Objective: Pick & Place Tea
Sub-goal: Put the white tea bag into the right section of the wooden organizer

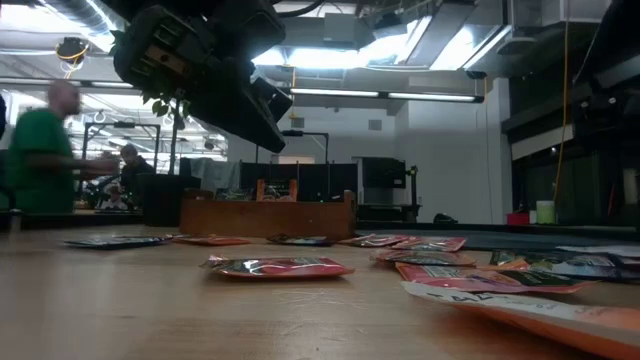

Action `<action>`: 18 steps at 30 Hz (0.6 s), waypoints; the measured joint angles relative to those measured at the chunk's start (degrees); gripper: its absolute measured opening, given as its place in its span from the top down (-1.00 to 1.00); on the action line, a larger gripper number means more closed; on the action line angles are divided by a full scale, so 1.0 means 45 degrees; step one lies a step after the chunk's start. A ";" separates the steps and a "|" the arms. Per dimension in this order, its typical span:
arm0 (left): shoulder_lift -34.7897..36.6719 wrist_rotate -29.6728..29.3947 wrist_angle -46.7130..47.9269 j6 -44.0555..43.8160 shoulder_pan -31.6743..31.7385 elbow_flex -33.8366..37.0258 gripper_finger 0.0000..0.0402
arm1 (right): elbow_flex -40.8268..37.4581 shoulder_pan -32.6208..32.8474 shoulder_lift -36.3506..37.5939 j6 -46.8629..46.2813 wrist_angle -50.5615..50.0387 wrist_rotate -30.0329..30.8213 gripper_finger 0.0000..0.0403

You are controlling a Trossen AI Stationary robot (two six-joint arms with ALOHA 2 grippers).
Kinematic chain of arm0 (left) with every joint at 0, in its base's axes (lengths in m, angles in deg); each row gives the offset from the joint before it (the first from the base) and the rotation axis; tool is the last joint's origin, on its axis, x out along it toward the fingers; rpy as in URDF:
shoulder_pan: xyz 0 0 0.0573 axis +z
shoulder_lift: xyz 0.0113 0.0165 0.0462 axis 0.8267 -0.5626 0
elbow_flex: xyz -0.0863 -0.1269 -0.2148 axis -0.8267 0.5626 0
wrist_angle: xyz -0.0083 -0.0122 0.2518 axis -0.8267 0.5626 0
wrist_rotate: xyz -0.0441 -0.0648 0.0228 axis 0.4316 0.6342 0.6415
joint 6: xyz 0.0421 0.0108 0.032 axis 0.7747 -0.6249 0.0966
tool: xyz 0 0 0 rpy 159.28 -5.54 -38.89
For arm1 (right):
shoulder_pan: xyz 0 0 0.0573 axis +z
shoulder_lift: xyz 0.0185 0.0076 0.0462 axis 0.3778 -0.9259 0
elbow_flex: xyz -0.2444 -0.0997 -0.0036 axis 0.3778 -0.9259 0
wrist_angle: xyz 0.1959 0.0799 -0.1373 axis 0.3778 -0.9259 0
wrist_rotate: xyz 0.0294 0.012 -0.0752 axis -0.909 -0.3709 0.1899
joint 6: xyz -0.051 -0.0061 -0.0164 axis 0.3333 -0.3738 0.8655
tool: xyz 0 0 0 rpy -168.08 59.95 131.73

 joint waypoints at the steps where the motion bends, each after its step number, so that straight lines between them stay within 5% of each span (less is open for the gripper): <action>1: 0.0000 0.0000 -0.0003 0.0000 0.0000 0.0000 0.98 | 0.0000 0.0000 -0.0040 0.0005 0.0122 -0.0001 0.06; 18: 0.0000 0.0000 0.0003 0.0015 0.0000 0.0000 0.99 | 0.0000 0.0398 -0.0257 -0.0736 0.1492 0.0053 0.06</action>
